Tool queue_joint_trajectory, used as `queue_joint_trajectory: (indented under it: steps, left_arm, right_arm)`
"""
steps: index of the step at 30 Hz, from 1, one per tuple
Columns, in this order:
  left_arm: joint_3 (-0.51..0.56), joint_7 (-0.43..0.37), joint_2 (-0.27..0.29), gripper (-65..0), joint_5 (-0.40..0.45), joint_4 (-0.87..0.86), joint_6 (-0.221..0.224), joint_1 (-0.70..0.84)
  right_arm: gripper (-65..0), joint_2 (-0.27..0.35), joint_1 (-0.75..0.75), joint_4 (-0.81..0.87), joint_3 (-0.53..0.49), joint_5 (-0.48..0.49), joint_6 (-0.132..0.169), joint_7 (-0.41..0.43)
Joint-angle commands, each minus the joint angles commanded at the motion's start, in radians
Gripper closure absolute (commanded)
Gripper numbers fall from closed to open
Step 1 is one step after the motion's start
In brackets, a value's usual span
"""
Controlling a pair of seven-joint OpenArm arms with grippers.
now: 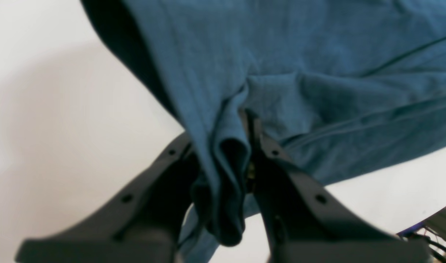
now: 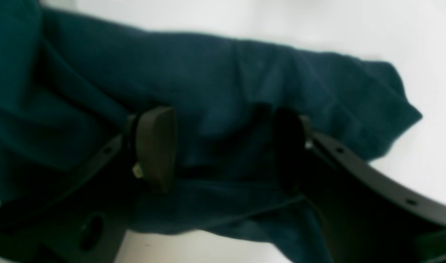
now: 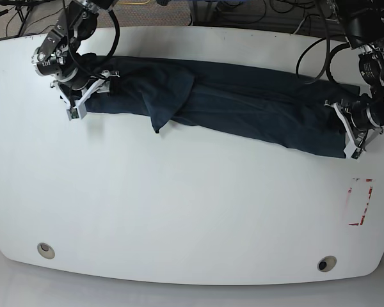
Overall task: Layout the t-shirt on the table in an organized manner, then fold the t-shirt properly
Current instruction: 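Lift the strip end with the left gripper and fold it toward the right gripper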
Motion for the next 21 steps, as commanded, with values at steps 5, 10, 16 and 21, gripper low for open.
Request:
queue_joint_trajectory:
  steps: [5, 10, 16, 21]
  left_arm:
    - [0.011, 0.021, 0.008, -4.6, 0.0, 0.107, 0.0, 0.002]
    - [0.075, 0.05, 0.051, -4.6, -0.002, 0.135, 0.0, -0.02]
    - [0.152, 0.05, 0.114, -4.7, 0.005, 0.132, 0.0, -0.031]
    - [0.222, 0.05, 0.187, -4.7, 0.002, 0.132, 0.0, -0.052]
  right_arm:
    - [-40.0, 0.002, 0.002, -0.029, 0.0, 0.0, 0.0, 0.002]
    - [-40.0, 0.002, 0.003, -0.032, 0.0, -0.002, 0.0, 0.002]
    - [-40.0, 0.002, 0.006, -0.032, -0.005, -0.002, 0.0, 0.002]
    - [-40.0, 0.002, 0.008, -0.032, -0.006, -0.002, 0.0, 0.002]
